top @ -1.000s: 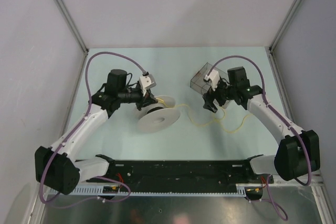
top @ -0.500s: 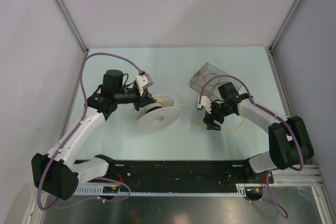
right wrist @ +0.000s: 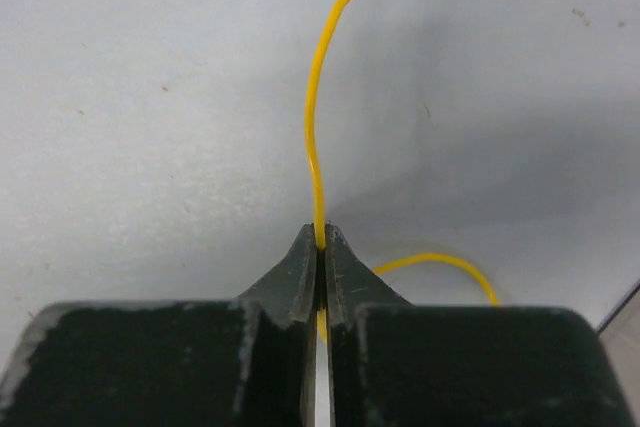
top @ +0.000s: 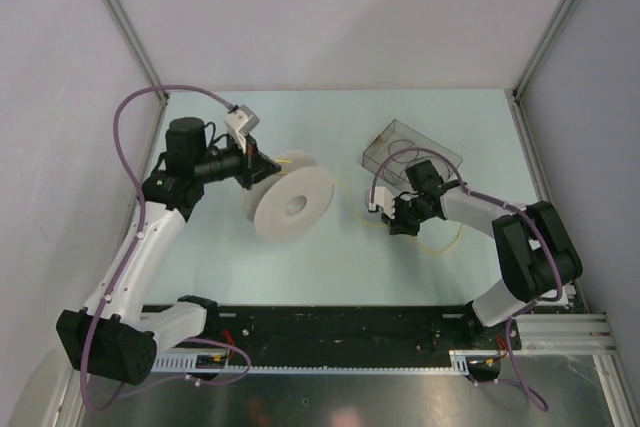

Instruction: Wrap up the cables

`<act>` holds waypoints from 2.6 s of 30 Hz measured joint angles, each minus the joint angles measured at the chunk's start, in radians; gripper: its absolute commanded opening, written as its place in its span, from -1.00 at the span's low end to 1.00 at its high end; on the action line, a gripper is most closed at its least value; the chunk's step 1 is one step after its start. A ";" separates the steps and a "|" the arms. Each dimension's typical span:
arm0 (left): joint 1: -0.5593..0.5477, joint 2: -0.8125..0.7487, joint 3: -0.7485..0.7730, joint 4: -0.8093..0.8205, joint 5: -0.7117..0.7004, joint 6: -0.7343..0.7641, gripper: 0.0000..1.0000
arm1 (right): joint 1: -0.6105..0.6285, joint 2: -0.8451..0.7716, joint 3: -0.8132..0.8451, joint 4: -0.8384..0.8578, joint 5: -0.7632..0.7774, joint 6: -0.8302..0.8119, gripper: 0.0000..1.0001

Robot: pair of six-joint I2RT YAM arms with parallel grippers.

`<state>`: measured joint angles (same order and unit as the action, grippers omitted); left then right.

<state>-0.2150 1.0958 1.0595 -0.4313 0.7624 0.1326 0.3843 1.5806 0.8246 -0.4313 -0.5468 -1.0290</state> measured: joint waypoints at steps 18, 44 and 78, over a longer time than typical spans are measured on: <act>0.081 -0.002 0.118 0.037 -0.625 -0.820 -1.00 | 0.562 -0.441 0.049 0.016 0.141 0.253 -1.00; -0.202 0.031 -0.060 0.001 -0.912 -0.589 -1.00 | 0.692 -0.247 0.395 0.500 0.574 0.178 -1.00; -0.156 -0.201 0.356 0.005 -0.443 -0.315 -1.00 | 0.211 -0.186 0.391 0.187 0.260 0.590 0.79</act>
<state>-0.3706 0.8948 1.4155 -0.4267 0.3195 -0.1825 0.5957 1.3949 1.2152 -0.2443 -0.2871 -0.4393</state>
